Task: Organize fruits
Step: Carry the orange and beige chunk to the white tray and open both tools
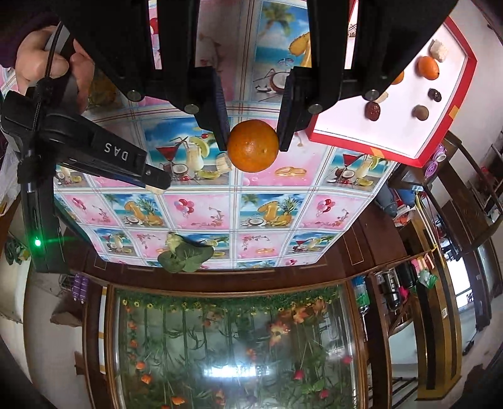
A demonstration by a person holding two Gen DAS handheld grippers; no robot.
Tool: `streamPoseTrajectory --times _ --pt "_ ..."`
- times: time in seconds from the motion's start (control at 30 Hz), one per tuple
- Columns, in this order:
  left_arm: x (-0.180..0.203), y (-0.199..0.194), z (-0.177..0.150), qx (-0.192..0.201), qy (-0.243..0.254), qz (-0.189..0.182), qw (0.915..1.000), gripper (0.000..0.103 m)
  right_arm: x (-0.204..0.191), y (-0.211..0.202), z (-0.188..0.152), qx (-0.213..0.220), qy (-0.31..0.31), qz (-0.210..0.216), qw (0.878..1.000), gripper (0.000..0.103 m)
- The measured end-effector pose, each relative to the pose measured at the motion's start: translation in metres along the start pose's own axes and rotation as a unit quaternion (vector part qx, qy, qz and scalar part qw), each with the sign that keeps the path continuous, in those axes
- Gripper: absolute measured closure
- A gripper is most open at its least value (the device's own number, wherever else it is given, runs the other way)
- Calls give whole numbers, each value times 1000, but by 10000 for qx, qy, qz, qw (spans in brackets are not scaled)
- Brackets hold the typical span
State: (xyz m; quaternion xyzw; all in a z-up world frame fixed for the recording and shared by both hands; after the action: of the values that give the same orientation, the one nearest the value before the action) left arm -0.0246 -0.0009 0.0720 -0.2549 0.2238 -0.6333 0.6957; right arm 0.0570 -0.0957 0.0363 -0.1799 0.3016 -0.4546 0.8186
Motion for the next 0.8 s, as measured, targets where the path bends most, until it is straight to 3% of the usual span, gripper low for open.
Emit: streamPoseTrajectory --times 0.8 --pt "-3 7 -11 -135 -33 47 9999 73 6 7 -4 -92 41 -131 9999 75"
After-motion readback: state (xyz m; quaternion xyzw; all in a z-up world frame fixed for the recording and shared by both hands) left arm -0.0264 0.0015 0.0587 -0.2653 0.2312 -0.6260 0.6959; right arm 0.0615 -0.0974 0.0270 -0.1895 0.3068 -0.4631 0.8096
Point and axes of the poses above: each gripper's, at about its wrist camera, not at the fingertips, and y roughly the way its jaws point, x to its right, z to its top, the point moved 6 cm from there along y, roughly the way its jaws point, and after that the axes turned 6 degrees about -y, right-handed, at the moved point
